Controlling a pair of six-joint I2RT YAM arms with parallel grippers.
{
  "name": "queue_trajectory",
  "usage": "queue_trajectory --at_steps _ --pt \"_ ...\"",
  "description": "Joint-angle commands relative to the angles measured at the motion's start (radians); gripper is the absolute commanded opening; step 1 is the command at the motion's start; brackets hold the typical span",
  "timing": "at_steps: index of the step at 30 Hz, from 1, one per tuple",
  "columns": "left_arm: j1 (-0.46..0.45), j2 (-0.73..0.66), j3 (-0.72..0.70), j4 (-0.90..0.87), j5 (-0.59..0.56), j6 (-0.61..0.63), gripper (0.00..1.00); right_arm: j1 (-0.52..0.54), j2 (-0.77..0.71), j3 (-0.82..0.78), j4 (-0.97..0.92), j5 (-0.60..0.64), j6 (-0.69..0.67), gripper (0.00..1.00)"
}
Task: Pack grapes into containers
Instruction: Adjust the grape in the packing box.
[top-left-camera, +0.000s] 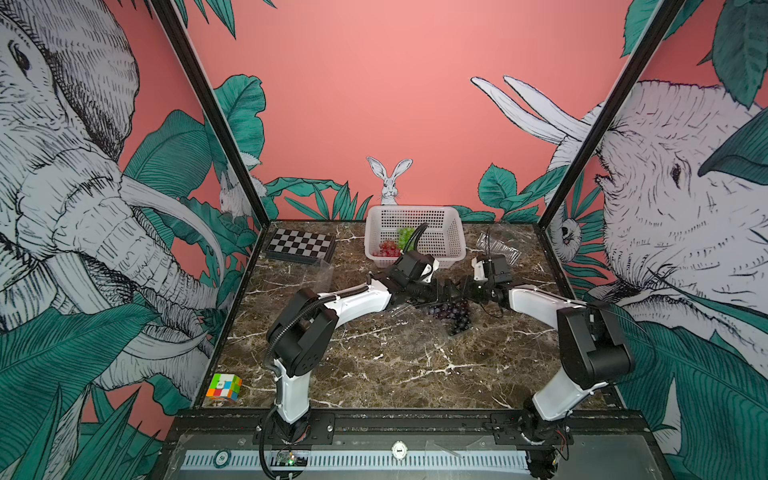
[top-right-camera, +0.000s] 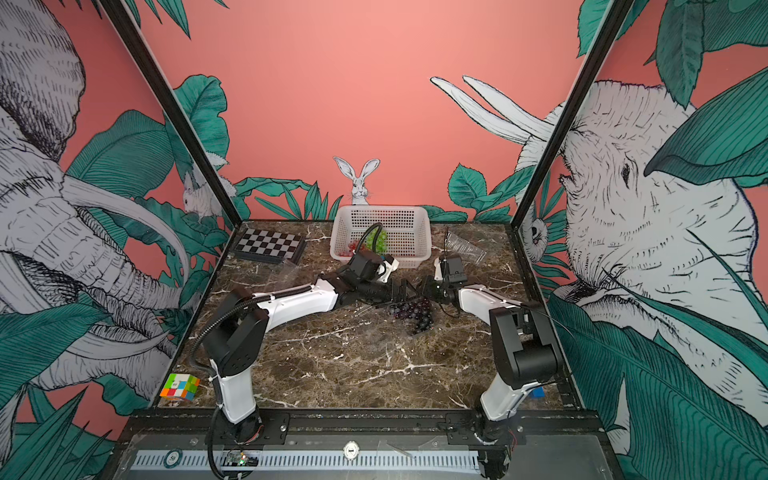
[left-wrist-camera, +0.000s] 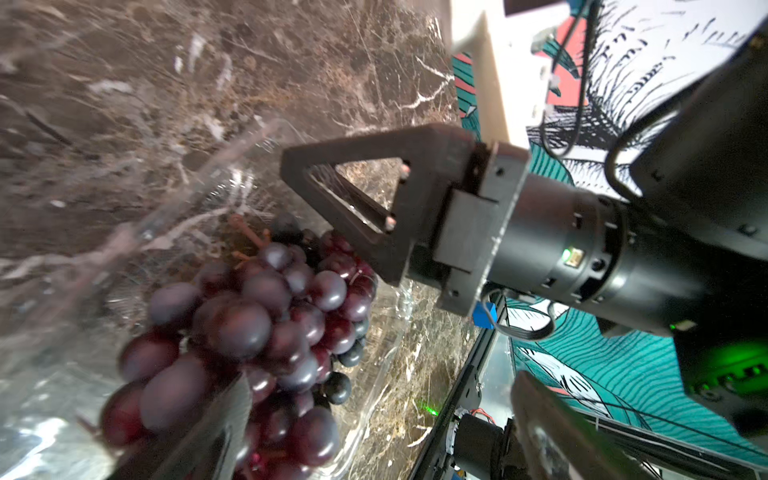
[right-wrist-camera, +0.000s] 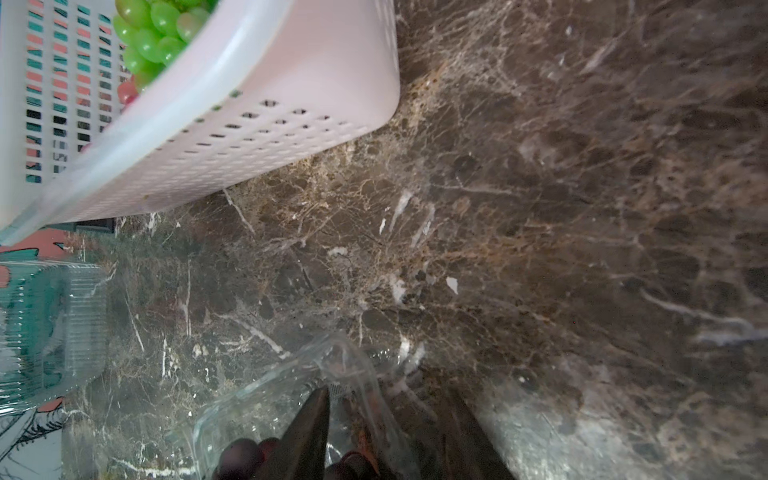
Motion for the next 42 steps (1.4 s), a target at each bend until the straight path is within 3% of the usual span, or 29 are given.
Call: queue_trajectory --at_steps 1,6,10,16,28,42 --pt "0.024 -0.06 -0.024 -0.033 -0.013 0.026 1.0 0.003 -0.018 -0.021 0.05 -0.004 0.028 0.39" --pt "0.06 -0.086 -0.044 -0.046 -0.018 0.039 0.99 0.015 -0.016 -0.077 0.19 0.037 0.185 0.27" --pt "0.087 -0.105 -0.046 -0.076 -0.027 0.064 1.0 0.056 -0.002 -0.084 0.253 0.088 0.279 0.25" --pt "0.094 -0.114 -0.042 -0.097 -0.03 0.074 0.99 0.129 0.013 -0.077 0.29 0.2 0.38 0.25" --pt "0.083 -0.126 -0.108 -0.025 0.006 -0.012 1.0 0.167 0.041 -0.115 0.37 0.302 0.542 0.25" --pt "0.016 -0.067 -0.106 0.078 0.032 -0.117 1.0 0.18 0.066 -0.138 0.42 0.327 0.623 0.25"
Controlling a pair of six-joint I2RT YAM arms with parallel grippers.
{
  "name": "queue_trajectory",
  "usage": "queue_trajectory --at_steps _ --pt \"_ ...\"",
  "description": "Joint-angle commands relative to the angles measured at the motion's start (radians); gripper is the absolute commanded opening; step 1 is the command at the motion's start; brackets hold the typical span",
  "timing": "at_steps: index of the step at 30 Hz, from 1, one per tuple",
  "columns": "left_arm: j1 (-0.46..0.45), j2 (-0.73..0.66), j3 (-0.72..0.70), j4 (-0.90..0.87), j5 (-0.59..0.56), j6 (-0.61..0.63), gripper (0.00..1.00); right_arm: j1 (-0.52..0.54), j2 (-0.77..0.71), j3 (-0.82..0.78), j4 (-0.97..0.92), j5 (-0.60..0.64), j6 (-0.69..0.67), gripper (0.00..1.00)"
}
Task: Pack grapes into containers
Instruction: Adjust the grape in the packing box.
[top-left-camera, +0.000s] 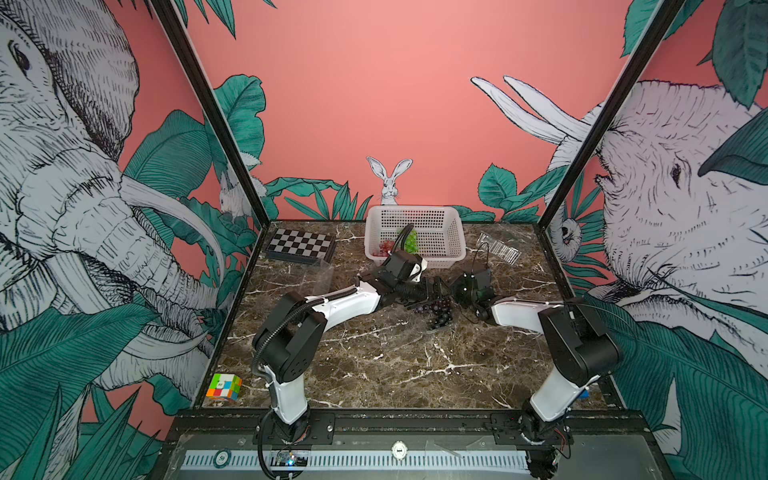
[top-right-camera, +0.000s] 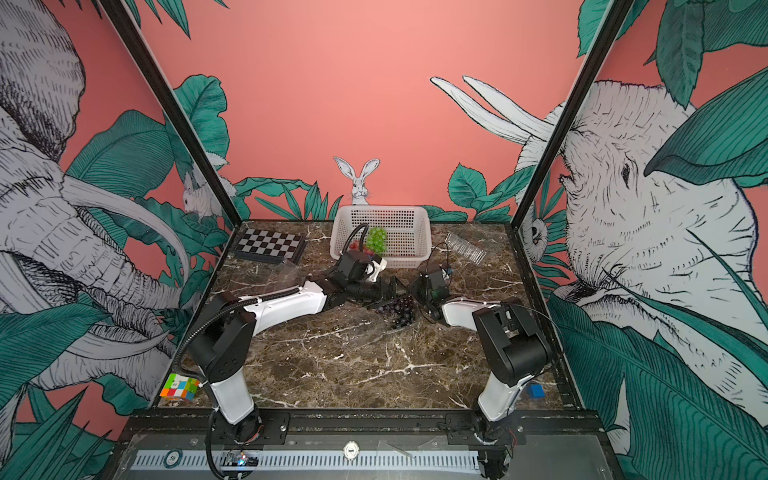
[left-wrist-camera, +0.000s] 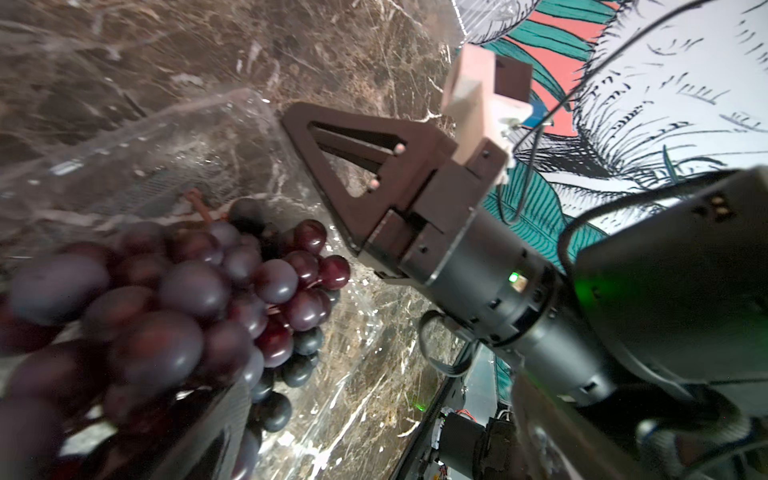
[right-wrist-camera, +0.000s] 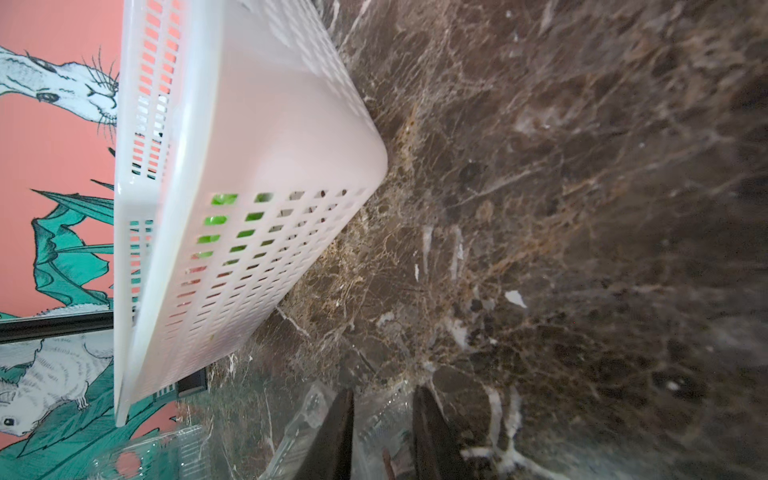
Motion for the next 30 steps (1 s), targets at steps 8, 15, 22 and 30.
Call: queue_trajectory --at_steps 8,15,22,30 --pt "0.022 -0.05 0.022 -0.036 -0.015 0.037 1.0 0.004 -0.024 -0.004 0.002 -0.016 -0.045 0.36" --pt "0.118 -0.146 0.028 -0.127 -0.051 0.108 1.0 -0.001 -0.098 0.034 -0.118 -0.029 -0.173 0.55" --pt "0.213 -0.233 -0.051 -0.165 -0.065 0.124 1.0 -0.001 -0.185 0.111 -0.3 -0.042 -0.354 0.71" --pt "0.283 -0.24 -0.23 -0.022 -0.015 -0.013 0.99 0.139 -0.234 0.243 -0.601 0.033 -0.587 0.67"
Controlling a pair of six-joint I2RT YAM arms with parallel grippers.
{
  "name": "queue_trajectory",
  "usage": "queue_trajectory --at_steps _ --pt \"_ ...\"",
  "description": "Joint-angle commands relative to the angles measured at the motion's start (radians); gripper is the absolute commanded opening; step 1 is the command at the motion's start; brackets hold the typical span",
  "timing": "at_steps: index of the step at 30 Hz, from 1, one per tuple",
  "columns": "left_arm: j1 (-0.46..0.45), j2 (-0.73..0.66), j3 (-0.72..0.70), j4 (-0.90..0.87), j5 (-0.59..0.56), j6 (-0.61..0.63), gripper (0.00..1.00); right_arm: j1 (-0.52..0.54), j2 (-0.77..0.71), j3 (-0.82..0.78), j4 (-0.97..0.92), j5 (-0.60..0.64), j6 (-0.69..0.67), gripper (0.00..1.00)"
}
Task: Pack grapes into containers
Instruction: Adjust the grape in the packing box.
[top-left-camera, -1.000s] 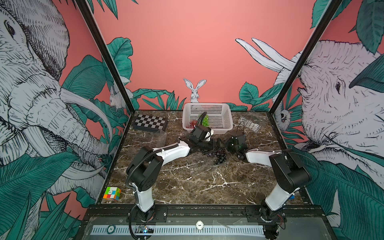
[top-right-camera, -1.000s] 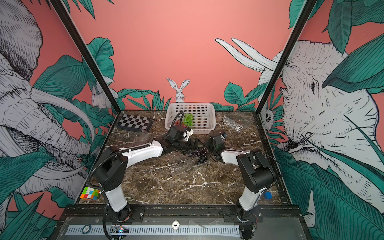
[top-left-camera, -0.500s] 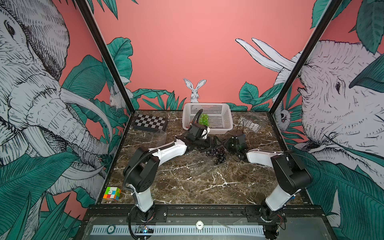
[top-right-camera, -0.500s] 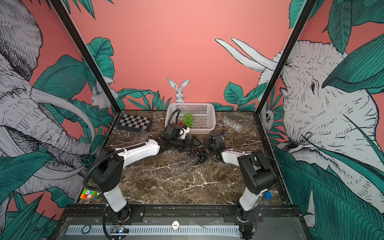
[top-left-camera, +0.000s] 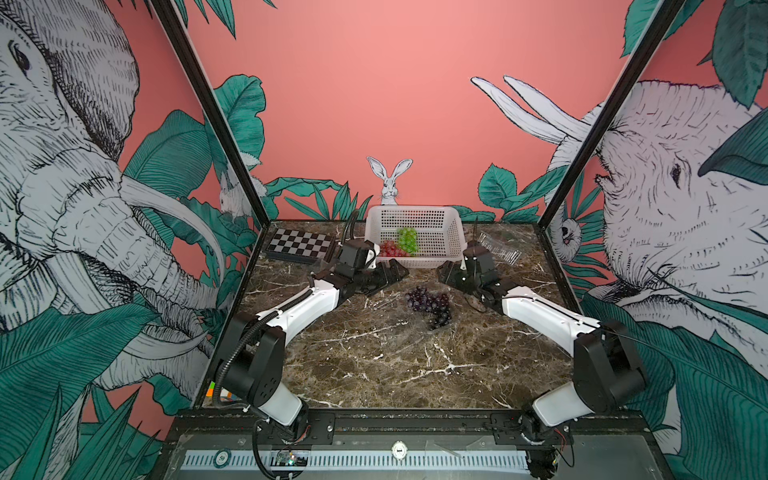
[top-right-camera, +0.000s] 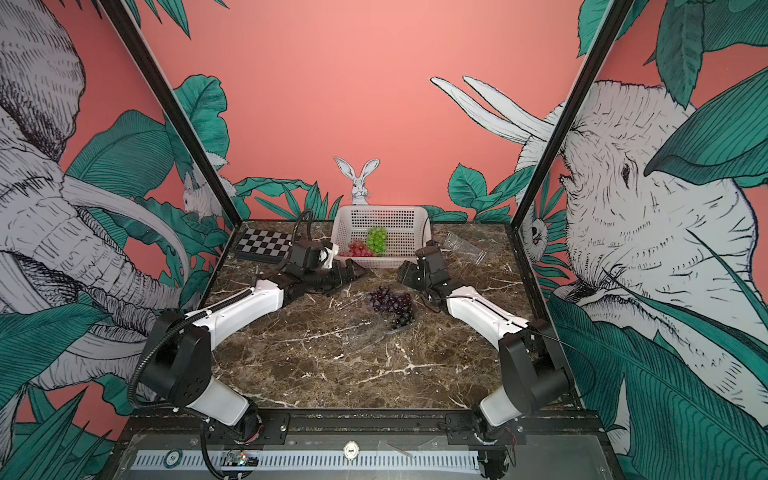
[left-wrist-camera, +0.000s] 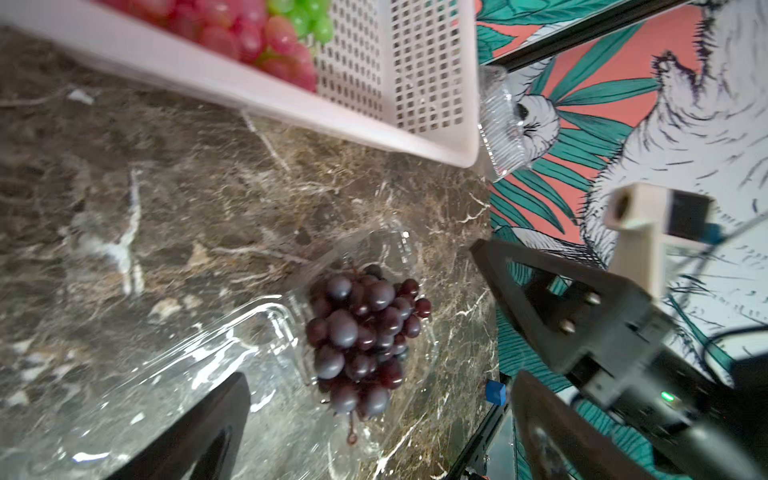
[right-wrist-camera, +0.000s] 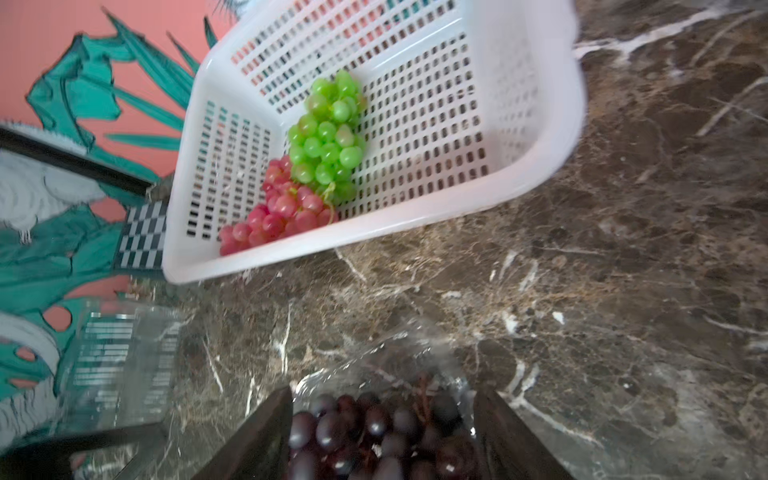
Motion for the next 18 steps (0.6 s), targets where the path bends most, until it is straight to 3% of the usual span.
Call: queue_trajectory --at_steps 1,8,18 --pt "0.009 0.005 -0.062 0.086 0.037 -0.09 1.0 0.074 -0.045 0.026 -0.174 0.058 -0.128 0.66" --pt "0.038 0.085 -0.11 0.213 0.077 -0.174 0.99 0.199 -0.043 0.081 -0.294 0.105 -0.158 0.59" --pt "0.04 0.128 -0.097 0.206 0.069 -0.153 1.0 0.332 0.035 0.126 -0.339 0.147 -0.125 0.5"
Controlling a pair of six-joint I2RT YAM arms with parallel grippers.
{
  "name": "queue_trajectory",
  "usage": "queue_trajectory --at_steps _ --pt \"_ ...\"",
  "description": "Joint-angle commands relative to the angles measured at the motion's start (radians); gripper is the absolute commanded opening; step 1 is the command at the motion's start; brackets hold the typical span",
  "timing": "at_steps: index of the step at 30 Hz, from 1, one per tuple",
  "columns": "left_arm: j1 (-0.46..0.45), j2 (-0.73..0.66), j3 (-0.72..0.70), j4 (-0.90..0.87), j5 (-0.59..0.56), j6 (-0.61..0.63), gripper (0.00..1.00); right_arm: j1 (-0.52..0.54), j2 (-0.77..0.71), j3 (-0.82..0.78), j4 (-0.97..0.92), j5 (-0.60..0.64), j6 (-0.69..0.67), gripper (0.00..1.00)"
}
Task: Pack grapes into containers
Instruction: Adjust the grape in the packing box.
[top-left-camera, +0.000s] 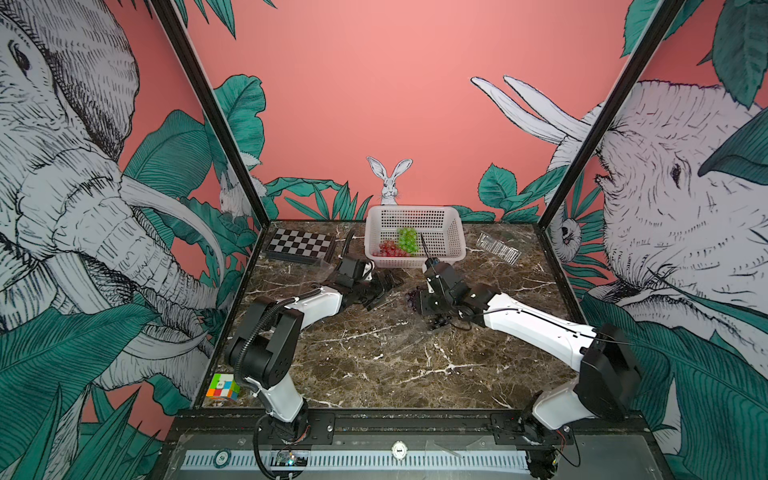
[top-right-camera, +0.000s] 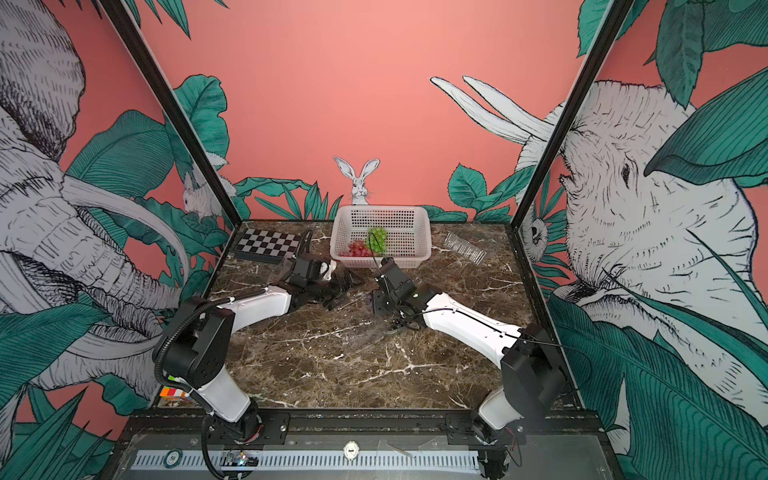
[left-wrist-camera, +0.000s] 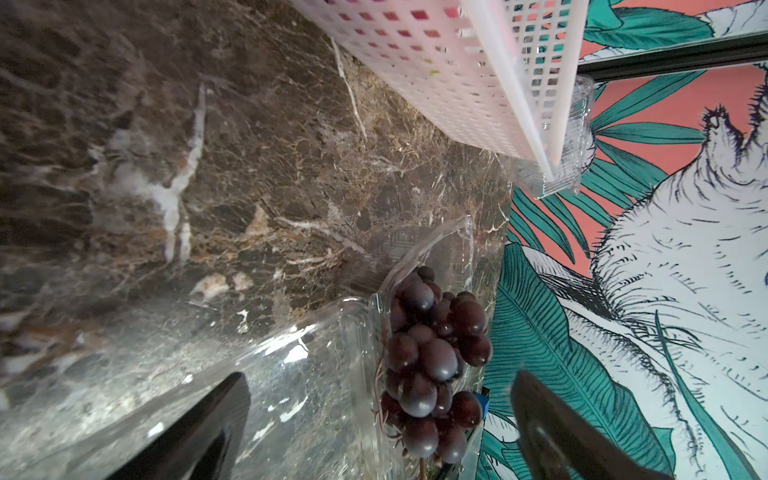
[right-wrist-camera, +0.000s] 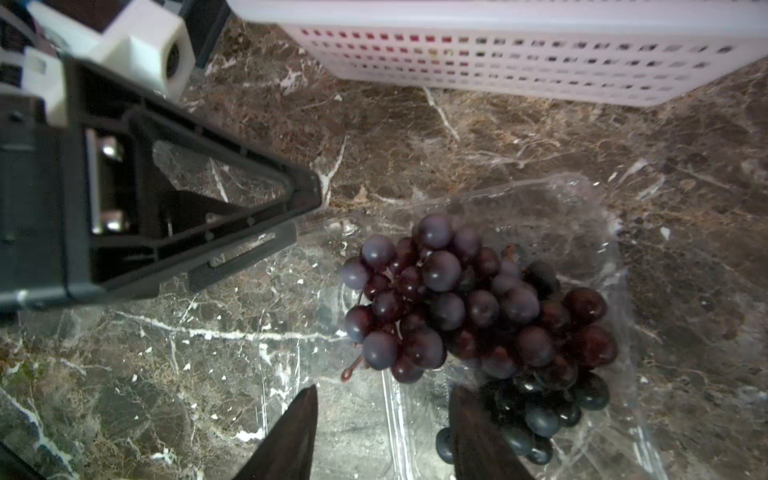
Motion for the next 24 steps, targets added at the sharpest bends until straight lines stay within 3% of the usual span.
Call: queue_trajectory --at_steps 1,24 --pt "0.002 0.011 -0.001 0.03 0.009 -0.008 1.0 0.029 0.03 0.02 -0.031 0.024 0.015 0.49" --pt "0.009 0.037 -0.021 0.05 0.004 -0.002 1.0 0.09 0.185 0.097 -0.041 0.1 0.041 0.39"
